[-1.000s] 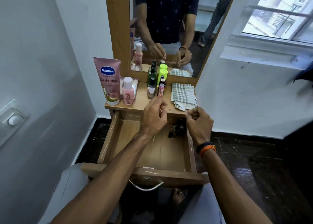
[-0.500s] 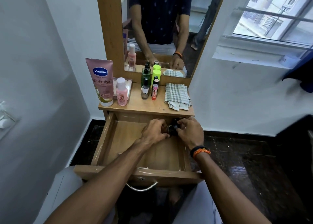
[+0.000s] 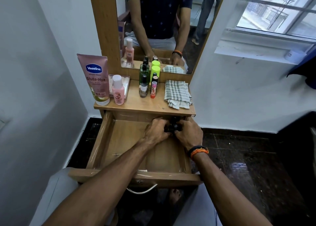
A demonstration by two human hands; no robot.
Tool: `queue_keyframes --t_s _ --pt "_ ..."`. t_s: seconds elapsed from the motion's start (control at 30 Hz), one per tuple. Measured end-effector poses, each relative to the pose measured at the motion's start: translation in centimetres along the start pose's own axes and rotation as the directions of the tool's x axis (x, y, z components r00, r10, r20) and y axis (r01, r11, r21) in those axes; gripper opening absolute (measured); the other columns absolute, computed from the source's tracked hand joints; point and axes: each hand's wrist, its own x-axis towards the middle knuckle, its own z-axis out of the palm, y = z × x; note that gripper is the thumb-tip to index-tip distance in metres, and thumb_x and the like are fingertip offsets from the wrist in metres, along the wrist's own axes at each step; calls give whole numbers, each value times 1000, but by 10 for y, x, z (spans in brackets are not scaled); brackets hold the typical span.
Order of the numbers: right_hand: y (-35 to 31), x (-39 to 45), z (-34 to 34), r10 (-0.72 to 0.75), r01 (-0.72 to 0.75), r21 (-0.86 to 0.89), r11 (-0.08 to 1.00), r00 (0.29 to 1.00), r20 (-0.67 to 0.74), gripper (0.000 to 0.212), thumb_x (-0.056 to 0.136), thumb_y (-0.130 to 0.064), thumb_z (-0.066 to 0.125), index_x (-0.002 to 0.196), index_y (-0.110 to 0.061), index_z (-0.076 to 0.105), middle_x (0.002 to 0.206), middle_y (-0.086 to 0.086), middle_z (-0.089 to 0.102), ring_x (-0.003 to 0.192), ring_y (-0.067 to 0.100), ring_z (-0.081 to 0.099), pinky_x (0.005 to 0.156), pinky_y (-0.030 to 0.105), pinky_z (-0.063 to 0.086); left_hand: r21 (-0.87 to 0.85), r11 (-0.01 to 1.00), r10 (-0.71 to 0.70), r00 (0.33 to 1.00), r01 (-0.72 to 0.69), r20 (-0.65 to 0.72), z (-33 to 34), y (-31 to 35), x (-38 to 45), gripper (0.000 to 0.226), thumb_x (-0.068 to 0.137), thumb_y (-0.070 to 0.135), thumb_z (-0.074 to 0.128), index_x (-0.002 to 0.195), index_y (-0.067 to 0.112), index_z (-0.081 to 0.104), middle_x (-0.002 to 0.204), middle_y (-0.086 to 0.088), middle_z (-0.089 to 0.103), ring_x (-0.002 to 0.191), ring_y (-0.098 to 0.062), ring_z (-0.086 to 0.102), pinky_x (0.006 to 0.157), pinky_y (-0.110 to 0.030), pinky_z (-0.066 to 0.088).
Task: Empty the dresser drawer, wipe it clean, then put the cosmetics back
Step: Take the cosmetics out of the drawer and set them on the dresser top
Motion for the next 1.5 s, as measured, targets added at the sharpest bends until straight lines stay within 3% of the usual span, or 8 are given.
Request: queue_keyframes --t_s 0.23,0.43,0.57,0.73,0.9,1.07,1.3,1.5 --pt "2 -3 -4 27 -28 81 996 1000 16 25 80 -38 73 100 -23 72 98 -1 56 84 18 56 69 33 50 -77 997 -4 1000 5 11 -13 -2 -6 24 81 22 72 103 14 71 96 -2 71 89 -18 65 69 -30 53" --pt "8 -10 -19 112 -115 345 931 993 30 19 71 -33 83 83 -27 69 84 -7 63 79 12 61 68 32 54 -122 992 -43 998 38 -35 -36 -11 -19 18 75 25 77 90 17 70 83 4 69 79 -14 65 67 -32 54" --pt "7 -13 -32 140 -138 483 865 990 31 18 75 -28 82 85 -23 69 82 -8 70 79 9 66 73 33 59 -209 978 -45 993 20 -113 -54 -15 -26 18 72 23 80 87 18 71 76 5 70 73 -10 66 64 -25 55" --pt "-11 -11 -52 120 -65 546 836 991 -66 16 78 -25 81 88 -17 70 83 -5 71 80 11 68 77 35 61 -276 957 31 975 -93 -220 -76 -11 -29 21 72 16 84 86 14 69 72 2 66 62 -2 54 58 -16 50" --pt "-40 4 -71 81 46 560 828 977 -199 16 77 -27 82 89 -24 71 82 -15 69 77 2 67 75 33 62 -270 951 41 930 -148 -365 -90 -6 -25 26 72 14 81 89 10 62 75 -1 66 65 -15 62 59 -25 55" --pt "-67 28 -76 2 129 515 847 970 -245 19 76 -30 83 90 -26 72 83 -16 67 74 0 66 74 30 61 -276 951 -23 861 -137 -508 -98 -4 -16 28 73 17 82 91 13 60 77 2 63 67 -15 60 58 -24 54" --pt "-86 50 -55 -47 151 487 861 975 -219 23 79 -28 83 98 -19 73 85 -9 70 75 2 65 72 25 60 -303 949 -97 834 -87 -543 -98 -12 -5 26 79 18 80 96 18 61 81 16 60 70 -1 59 59 -14 51" --pt "-94 64 -46 -84 184 441 878 968 -238 30 82 -29 81 106 -14 73 95 -1 75 76 9 67 71 25 58 -285 956 -115 816 -64 -567 -93 -16 4 26 83 24 79 99 19 60 81 13 59 73 -2 59 62 -20 54"
